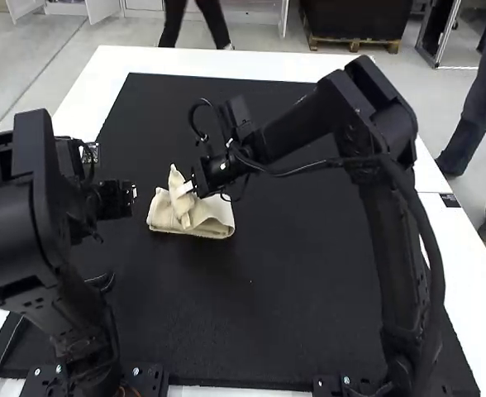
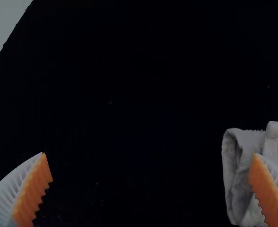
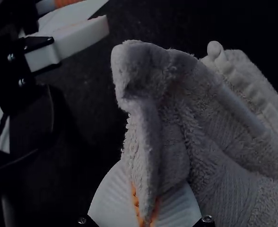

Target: Fold the towel.

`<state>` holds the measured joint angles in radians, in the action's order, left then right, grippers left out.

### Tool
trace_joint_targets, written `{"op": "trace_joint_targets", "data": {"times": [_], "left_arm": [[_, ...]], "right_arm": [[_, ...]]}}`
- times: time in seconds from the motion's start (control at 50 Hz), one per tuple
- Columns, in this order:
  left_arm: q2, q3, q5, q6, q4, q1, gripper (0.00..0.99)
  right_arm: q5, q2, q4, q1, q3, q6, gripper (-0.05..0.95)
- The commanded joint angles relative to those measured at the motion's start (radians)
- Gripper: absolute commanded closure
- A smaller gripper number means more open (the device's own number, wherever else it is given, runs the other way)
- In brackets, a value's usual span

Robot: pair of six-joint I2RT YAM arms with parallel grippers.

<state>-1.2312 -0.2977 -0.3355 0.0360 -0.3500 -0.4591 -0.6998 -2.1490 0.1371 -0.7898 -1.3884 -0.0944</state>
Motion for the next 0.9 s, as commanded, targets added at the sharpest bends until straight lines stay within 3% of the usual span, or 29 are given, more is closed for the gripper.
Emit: {"op": "trace_joint_targets", "data": {"times": [0.0,0.4,0.46,0.5,0.58,0.64,0.76,0.84,0.88], "left_arm": [[0.024,0.015,0.006,-0.008,-0.01,-0.01,0.025],[0.024,0.015,0.006,-0.01,-0.014,-0.012,0.025],[0.024,0.014,0.006,-0.01,-0.014,-0.01,0.025],[0.024,0.014,0.006,-0.01,-0.014,-0.012,0.025],[0.024,0.015,0.006,-0.01,-0.014,-0.012,0.025],[0.024,0.017,0.006,-0.01,-0.017,-0.01,0.025],[0.024,0.017,0.006,-0.012,-0.021,-0.012,0.025],[0.024,0.017,0.007,-0.012,-0.023,-0.01,0.025],[0.024,0.017,0.007,-0.012,-0.023,-0.01,0.025]], "right_arm": [[-0.009,-0.02,0.009,-0.011,-0.052,-0.007,0.9],[-0.009,-0.089,0.006,-0.014,-0.158,-0.022,0.88],[-0.009,-0.091,0.002,-0.017,-0.159,-0.025,0.8],[-0.01,-0.091,0.002,-0.017,-0.159,-0.028,0.69],[-0.01,-0.088,-0.004,-0.015,-0.159,-0.033,0.35],[-0.01,-0.084,-0.014,-0.012,-0.159,-0.033,0.16],[-0.013,-0.064,-0.024,-0.005,-0.158,-0.031,0.05],[-0.013,-0.051,-0.025,0.006,-0.155,-0.03,0.05],[-0.026,-0.045,-0.03,0.012,-0.152,-0.027,0.14]]}}
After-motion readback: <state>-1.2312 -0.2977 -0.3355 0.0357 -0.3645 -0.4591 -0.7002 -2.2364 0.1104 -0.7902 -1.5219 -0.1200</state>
